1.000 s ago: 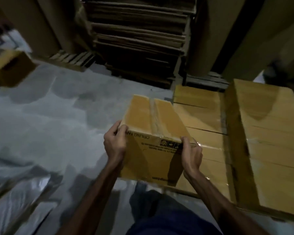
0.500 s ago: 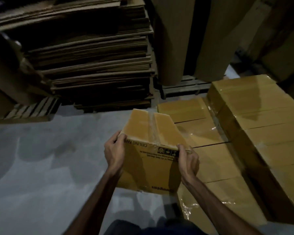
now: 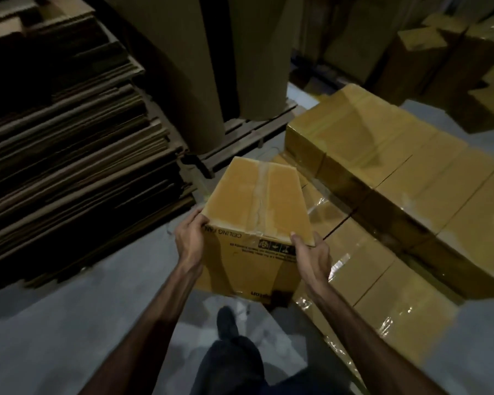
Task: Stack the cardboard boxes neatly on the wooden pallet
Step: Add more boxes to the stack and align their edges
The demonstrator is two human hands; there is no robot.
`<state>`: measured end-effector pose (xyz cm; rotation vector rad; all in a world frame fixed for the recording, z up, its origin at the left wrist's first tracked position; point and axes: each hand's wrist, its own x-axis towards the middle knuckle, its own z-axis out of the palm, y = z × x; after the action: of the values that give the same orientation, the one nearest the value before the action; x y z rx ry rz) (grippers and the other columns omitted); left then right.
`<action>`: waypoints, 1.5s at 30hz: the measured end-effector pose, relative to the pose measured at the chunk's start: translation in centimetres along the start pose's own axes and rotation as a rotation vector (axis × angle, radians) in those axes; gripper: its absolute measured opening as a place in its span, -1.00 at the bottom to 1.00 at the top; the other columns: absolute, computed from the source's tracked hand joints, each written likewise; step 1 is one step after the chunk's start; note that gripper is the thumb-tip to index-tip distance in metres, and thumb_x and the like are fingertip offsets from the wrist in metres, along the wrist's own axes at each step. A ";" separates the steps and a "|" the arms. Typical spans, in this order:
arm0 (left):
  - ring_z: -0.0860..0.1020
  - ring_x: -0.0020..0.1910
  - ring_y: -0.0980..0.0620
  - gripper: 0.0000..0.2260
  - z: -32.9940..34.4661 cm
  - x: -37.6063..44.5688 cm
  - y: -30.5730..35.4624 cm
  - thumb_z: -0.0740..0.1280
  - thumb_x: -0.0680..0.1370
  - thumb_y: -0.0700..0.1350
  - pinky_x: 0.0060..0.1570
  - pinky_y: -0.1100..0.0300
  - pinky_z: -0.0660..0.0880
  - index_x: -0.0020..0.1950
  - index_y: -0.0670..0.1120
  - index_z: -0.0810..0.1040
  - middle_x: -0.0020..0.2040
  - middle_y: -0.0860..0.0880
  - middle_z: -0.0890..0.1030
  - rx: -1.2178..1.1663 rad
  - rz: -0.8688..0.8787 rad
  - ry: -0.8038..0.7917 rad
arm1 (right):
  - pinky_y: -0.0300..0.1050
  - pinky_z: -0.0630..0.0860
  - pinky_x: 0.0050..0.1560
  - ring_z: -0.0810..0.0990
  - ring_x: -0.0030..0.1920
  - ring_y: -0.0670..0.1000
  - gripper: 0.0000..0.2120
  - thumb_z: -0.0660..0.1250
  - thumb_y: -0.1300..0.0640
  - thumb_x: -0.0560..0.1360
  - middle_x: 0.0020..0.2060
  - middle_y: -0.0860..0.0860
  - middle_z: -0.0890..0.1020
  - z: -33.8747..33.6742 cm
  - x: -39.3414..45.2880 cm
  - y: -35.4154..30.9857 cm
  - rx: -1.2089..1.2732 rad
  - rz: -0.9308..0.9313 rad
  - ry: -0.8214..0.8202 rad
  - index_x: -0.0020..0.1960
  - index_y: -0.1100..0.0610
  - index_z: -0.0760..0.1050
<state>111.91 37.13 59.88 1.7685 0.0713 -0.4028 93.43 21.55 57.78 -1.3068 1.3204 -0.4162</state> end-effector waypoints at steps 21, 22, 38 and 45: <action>0.63 -0.04 -0.23 -0.56 1.7 35.8 -15.6 0.13 0.26 -0.34 -0.10 -0.01 0.56 0.02 -0.24 0.66 0.03 -0.25 0.69 0.072 -0.212 -0.064 | 0.00 0.49 0.40 0.49 0.46 0.04 -0.20 0.52 0.17 0.53 0.54 0.01 0.44 29.7 11.4 11.4 0.145 0.073 0.234 0.65 -0.05 0.21; 0.63 -0.03 -0.25 -0.56 1.9 37.2 -16.9 0.14 0.22 -0.31 -0.05 -0.07 0.56 -0.02 -0.21 0.69 0.01 -0.23 0.70 0.094 -0.204 -0.050 | -0.03 0.45 0.42 0.43 0.50 0.02 -0.19 0.52 0.18 0.53 0.57 0.00 0.39 30.8 12.2 12.4 0.157 0.077 0.238 0.66 -0.04 0.20; 0.63 -0.16 0.01 -0.62 6.9 46.8 -21.7 0.12 0.43 -0.41 -0.18 0.19 0.58 -0.11 -0.08 0.66 -0.16 -0.04 0.68 0.241 -0.147 0.010 | -0.06 0.36 0.55 0.33 0.56 -0.06 -0.16 0.52 0.20 0.55 0.61 -0.01 0.32 34.8 19.4 20.1 0.156 0.112 -0.134 0.68 0.01 0.14; 0.66 0.01 -0.09 -0.77 6.9 47.9 -23.0 0.30 0.54 -0.24 -0.14 0.15 0.62 0.06 0.02 0.66 0.00 -0.03 0.70 0.372 -0.083 -0.004 | -0.02 0.54 0.38 0.55 0.35 -0.11 -0.43 0.45 0.12 0.61 0.44 -0.15 0.47 33.6 22.1 19.8 0.059 0.127 -0.144 0.56 -0.04 0.34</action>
<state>149.18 28.00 22.49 2.1360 0.0707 -0.5039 120.33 24.22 22.02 -1.1742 1.2527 -0.2657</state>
